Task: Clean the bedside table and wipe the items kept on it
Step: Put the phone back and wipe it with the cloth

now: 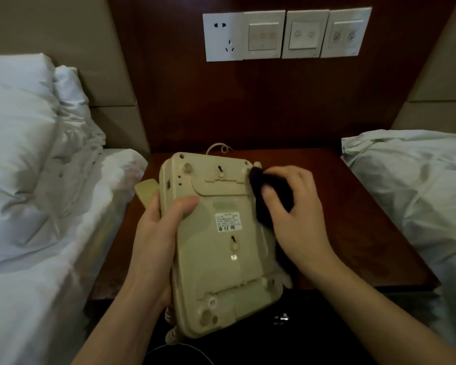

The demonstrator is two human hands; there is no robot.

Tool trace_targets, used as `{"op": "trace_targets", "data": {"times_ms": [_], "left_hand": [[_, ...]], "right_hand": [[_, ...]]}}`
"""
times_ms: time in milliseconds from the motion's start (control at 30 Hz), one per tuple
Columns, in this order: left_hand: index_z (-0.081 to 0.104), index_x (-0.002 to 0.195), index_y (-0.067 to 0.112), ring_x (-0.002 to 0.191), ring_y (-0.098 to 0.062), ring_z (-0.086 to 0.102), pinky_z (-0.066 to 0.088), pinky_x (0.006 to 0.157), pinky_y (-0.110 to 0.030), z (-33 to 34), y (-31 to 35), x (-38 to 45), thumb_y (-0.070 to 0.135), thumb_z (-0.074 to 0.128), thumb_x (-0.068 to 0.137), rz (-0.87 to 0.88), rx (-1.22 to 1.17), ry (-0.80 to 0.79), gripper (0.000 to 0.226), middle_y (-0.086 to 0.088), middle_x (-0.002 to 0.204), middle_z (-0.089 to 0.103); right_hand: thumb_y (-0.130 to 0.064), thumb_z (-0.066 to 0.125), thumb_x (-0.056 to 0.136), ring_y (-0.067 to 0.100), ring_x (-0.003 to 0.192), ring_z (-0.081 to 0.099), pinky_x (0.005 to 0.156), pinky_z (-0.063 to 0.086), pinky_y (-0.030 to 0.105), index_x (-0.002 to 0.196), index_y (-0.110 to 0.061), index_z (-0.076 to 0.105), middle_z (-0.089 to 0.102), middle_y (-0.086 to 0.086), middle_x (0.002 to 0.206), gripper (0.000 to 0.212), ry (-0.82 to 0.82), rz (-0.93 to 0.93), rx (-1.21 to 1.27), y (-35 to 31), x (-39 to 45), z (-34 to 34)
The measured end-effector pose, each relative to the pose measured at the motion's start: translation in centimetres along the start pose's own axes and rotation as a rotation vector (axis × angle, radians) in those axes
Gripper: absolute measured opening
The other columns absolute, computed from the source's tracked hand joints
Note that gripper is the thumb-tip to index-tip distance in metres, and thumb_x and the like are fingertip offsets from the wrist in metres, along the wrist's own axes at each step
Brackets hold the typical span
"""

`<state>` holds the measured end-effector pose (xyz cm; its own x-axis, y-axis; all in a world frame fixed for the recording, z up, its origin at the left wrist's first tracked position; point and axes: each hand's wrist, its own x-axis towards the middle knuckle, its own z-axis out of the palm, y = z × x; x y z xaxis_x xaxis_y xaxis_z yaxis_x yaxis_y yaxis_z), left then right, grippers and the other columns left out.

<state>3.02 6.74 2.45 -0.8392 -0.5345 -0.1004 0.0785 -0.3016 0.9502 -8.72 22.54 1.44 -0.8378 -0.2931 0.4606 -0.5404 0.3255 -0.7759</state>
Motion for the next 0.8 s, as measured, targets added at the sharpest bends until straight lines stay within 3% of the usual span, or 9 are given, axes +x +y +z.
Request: {"op": "trace_targets", "data": {"times_ms": [67, 133, 167, 267, 400, 567, 667, 800], "left_hand": [[0.066, 0.128, 0.032, 0.105, -0.037, 0.074, 0.056, 0.092, -0.065, -0.3, -0.3, 0.1, 0.034, 0.079, 0.074, -0.039, -0.035, -0.036, 0.055, -0.010, 0.117, 0.076], [0.067, 0.131, 0.029, 0.110, -0.040, 0.071, 0.051, 0.096, -0.069, -0.7, -0.6, 0.3, 0.040, 0.076, 0.070, -0.103, -0.111, -0.042, 0.063, -0.013, 0.122, 0.074], [0.067, 0.132, 0.028, 0.114, -0.042, 0.070, 0.049, 0.099, -0.071, -0.9, -0.6, 0.3, 0.042, 0.077, 0.067, -0.128, -0.150, -0.040, 0.068, -0.014, 0.125, 0.073], [0.067, 0.133, 0.026, 0.117, -0.043, 0.068, 0.046, 0.100, -0.073, -1.5, -0.2, 0.4, 0.045, 0.077, 0.064, -0.108, -0.228, 0.017, 0.073, -0.014, 0.128, 0.072], [0.066, 0.133, 0.025, 0.116, -0.042, 0.068, 0.050, 0.096, -0.071, -2.4, 0.7, 0.7, 0.044, 0.075, 0.068, -0.102, -0.257, 0.044, 0.068, -0.014, 0.125, 0.073], [0.070, 0.128, 0.022, 0.115, -0.042, 0.069, 0.048, 0.101, -0.069, -1.4, 0.4, -0.5, 0.040, 0.077, 0.068, -0.142, -0.198, -0.058, 0.064, -0.016, 0.122, 0.074], [0.070, 0.129, 0.021, 0.118, -0.043, 0.067, 0.045, 0.105, -0.070, -0.9, 0.4, -0.7, 0.043, 0.078, 0.063, -0.124, -0.268, -0.013, 0.070, -0.016, 0.125, 0.073], [0.064, 0.136, 0.023, 0.120, -0.043, 0.066, 0.043, 0.104, -0.072, -1.8, 0.9, 0.3, 0.042, 0.077, 0.069, -0.062, -0.393, 0.089, 0.071, -0.015, 0.132, 0.070]], "right_hand": [[-0.025, 0.055, 0.099, -0.007, 0.109, 0.049, 0.090, 0.037, 0.006, 0.114, -0.032, 0.059, 0.051, -0.011, 0.121, 0.017, 0.034, 0.026, 0.124, 0.0, 2.7, 0.7], [-0.031, 0.055, 0.099, -0.005, 0.105, 0.054, 0.089, 0.043, 0.014, 0.113, -0.031, 0.061, 0.058, -0.010, 0.117, 0.016, 0.009, 0.138, 0.284, -0.5, 4.2, 1.3], [-0.034, 0.055, 0.098, -0.003, 0.102, 0.057, 0.087, 0.046, 0.018, 0.114, -0.032, 0.061, 0.061, -0.012, 0.114, 0.017, -0.021, 0.203, 0.358, -0.8, 4.1, 1.5], [-0.039, 0.055, 0.097, -0.006, 0.094, 0.061, 0.070, 0.047, 0.011, 0.116, -0.035, 0.057, 0.063, -0.018, 0.106, 0.020, -0.148, 0.322, 0.408, -1.3, 0.7, 0.9], [-0.037, 0.052, 0.097, -0.002, 0.083, 0.067, 0.059, 0.047, 0.010, 0.112, -0.029, 0.060, 0.069, -0.008, 0.103, 0.019, -0.253, 0.474, 0.484, -1.4, -4.1, -0.9], [-0.040, 0.051, 0.100, 0.005, 0.107, 0.058, 0.082, 0.045, 0.020, 0.128, -0.030, 0.050, 0.060, -0.011, 0.117, 0.030, -0.135, 0.282, 0.293, -2.9, 2.0, 0.2], [-0.042, 0.052, 0.099, 0.001, 0.101, 0.059, 0.076, 0.044, 0.019, 0.122, -0.031, 0.052, 0.061, -0.015, 0.111, 0.026, -0.163, 0.266, 0.300, -3.3, 3.0, 0.1], [-0.036, 0.055, 0.096, -0.002, 0.087, 0.064, 0.065, 0.046, 0.013, 0.110, -0.036, 0.057, 0.067, -0.019, 0.094, 0.014, -0.295, 0.311, 0.332, -2.2, -3.0, -1.9]]}}
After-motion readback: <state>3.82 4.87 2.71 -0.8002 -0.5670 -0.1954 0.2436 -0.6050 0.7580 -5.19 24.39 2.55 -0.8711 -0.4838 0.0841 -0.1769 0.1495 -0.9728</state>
